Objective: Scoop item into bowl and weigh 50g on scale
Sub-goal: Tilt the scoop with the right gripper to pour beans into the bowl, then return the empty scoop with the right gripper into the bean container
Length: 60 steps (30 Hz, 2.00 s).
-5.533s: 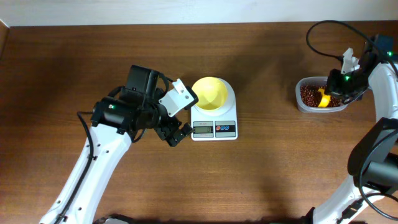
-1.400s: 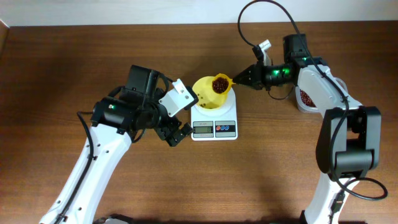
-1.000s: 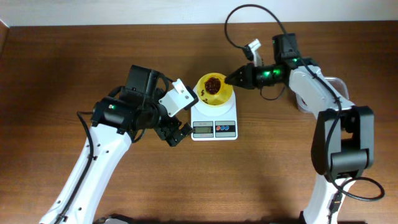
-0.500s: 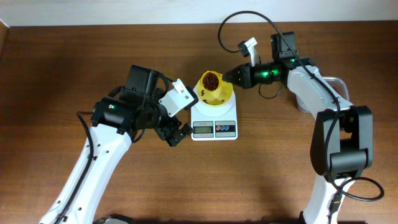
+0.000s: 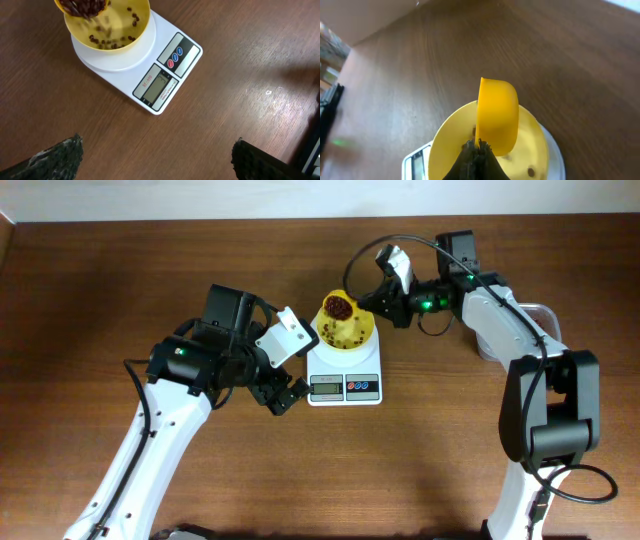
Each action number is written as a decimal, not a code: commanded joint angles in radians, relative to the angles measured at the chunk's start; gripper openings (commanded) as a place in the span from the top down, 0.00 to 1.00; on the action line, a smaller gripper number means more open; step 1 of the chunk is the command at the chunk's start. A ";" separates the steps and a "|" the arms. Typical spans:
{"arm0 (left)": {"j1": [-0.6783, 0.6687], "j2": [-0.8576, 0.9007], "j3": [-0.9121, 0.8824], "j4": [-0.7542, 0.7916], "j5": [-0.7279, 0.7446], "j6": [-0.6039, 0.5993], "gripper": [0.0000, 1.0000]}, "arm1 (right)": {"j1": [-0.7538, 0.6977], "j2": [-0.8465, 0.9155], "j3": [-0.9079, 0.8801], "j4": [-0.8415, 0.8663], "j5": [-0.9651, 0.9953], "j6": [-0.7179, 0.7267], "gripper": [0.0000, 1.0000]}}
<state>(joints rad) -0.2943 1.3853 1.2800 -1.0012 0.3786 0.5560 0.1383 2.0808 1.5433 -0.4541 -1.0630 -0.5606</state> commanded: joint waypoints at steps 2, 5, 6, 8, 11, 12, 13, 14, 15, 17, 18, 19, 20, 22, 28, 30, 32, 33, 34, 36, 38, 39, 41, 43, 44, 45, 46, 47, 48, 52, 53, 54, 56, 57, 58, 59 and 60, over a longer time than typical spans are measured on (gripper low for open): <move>0.000 -0.008 -0.008 0.002 0.018 -0.006 0.01 | -0.002 0.005 0.000 0.005 -0.020 -0.173 0.96; 0.000 -0.008 -0.008 0.002 0.018 -0.006 0.01 | -0.002 0.005 0.000 0.002 0.020 -0.241 0.96; 0.000 -0.008 -0.008 0.002 0.018 -0.006 0.01 | -0.002 0.005 0.000 0.002 0.024 -0.275 0.96; 0.000 -0.008 -0.008 0.002 0.018 -0.006 0.01 | -0.002 0.005 0.000 0.002 0.025 -0.361 0.96; 0.000 -0.008 -0.008 0.002 0.018 -0.006 0.01 | -0.002 0.005 0.000 0.002 0.025 -0.463 0.96; 0.000 -0.008 -0.008 0.002 0.018 -0.006 0.01 | -0.002 0.005 0.000 0.002 0.025 -0.498 0.96; 0.000 -0.008 -0.008 0.002 0.018 -0.006 0.01 | -0.002 0.005 0.000 0.002 0.024 -0.534 0.96; 0.000 -0.008 -0.008 0.002 0.018 -0.006 0.01 | -0.002 0.005 0.000 0.002 0.025 -0.560 0.96; 0.000 -0.008 -0.008 0.002 0.018 -0.006 0.01 | -0.002 0.005 0.000 0.002 0.025 -0.579 0.96; 0.000 -0.008 -0.008 0.002 0.018 -0.006 0.01 | -0.002 0.005 0.000 0.005 0.024 -0.637 0.96; 0.000 -0.008 -0.008 0.002 0.018 -0.006 0.01 | -0.002 0.005 0.000 0.006 0.019 -0.642 0.96; 0.000 -0.008 -0.008 0.002 0.018 -0.006 0.01 | -0.002 0.005 0.000 0.003 0.019 -0.641 0.96; 0.000 -0.008 -0.008 0.002 0.018 -0.006 0.01 | -0.002 0.005 0.000 -0.002 0.020 -0.641 0.96; 0.000 -0.008 -0.008 0.002 0.018 -0.006 0.01 | -0.002 0.005 0.000 -0.002 0.019 -0.641 0.96; 0.000 -0.008 -0.008 0.002 0.018 -0.006 0.01 | -0.001 0.005 0.000 -0.197 -0.021 -0.639 0.96; 0.000 -0.008 -0.008 0.002 0.018 -0.006 0.01 | -0.001 0.005 0.000 -0.279 -0.061 -0.636 0.96; 0.000 -0.008 -0.008 0.002 0.018 -0.006 0.01 | -0.001 0.005 0.000 -0.356 -0.069 -0.636 0.96; 0.000 -0.008 -0.008 0.002 0.018 -0.006 0.01 | -0.001 0.005 0.000 -0.375 -0.072 -0.636 0.96; 0.000 -0.008 -0.008 0.002 0.018 -0.006 0.01 | -0.001 0.005 0.000 -0.396 -0.076 -0.636 0.96; 0.000 -0.008 -0.008 0.002 0.018 -0.006 0.01 | -0.001 0.005 0.000 -0.438 -0.082 -0.636 0.96; 0.000 -0.008 -0.008 0.002 0.018 -0.006 0.01 | -0.001 0.005 0.000 -0.455 -0.082 -0.636 0.96; 0.000 -0.008 -0.008 0.002 0.018 -0.006 0.01 | -0.001 0.005 0.000 -0.455 -0.082 -0.636 0.96; 0.000 -0.008 -0.008 0.002 0.018 -0.006 0.01 | -0.001 0.005 0.000 -0.408 -0.082 -0.637 0.96; 0.000 -0.008 -0.008 0.002 0.018 -0.006 0.01 | -0.001 0.003 0.000 -0.338 -0.082 -0.637 0.96; 0.000 -0.008 -0.008 0.002 0.018 -0.006 0.01 | -0.001 -0.003 0.001 -0.298 -0.082 -0.636 0.96; 0.000 -0.008 -0.008 0.002 0.018 -0.006 0.01 | -0.001 -0.013 0.010 -0.282 -0.082 -0.636 0.96; 0.000 -0.008 -0.008 0.002 0.018 -0.006 0.01 | -0.001 -0.021 0.027 -0.282 -0.081 -0.622 0.96; 0.000 -0.008 -0.008 0.002 0.018 -0.006 0.01 | -0.003 -0.027 0.056 -0.282 -0.066 -0.554 0.96; 0.000 -0.008 -0.008 0.002 0.018 -0.006 0.01 | -0.003 -0.033 0.085 -0.282 -0.019 -0.448 0.96; 0.000 -0.008 -0.008 0.002 0.018 -0.006 0.01 | -0.003 -0.076 0.199 -0.358 0.061 -0.227 0.96; 0.000 -0.008 -0.008 0.002 0.018 -0.006 0.01 | -0.003 -0.100 0.212 -0.362 0.087 -0.166 0.96; 0.000 -0.008 -0.008 0.002 0.018 -0.006 0.01 | -0.003 -0.137 0.220 -0.361 0.138 -0.074 0.96; 0.000 -0.008 -0.008 0.002 0.018 -0.006 0.01 | -0.003 -0.255 0.220 -0.357 0.299 0.135 0.96; 0.000 -0.008 -0.008 0.002 0.018 -0.006 0.01 | -0.003 -0.288 0.220 -0.353 0.372 0.190 0.96; 0.000 -0.008 -0.008 0.002 0.018 -0.006 0.01 | -0.003 -0.321 0.220 -0.349 0.498 0.256 0.96; 0.000 -0.008 -0.008 0.002 0.018 -0.006 0.01 | -0.003 -0.350 0.220 -0.349 0.723 0.341 0.96; 0.000 -0.008 -0.008 0.002 0.018 -0.006 0.01 | -0.003 -0.360 0.220 -0.353 0.949 0.435 0.96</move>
<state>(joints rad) -0.2943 1.3853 1.2797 -1.0012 0.3790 0.5560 0.1383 1.7599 1.7435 -0.8078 -0.5613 -0.3428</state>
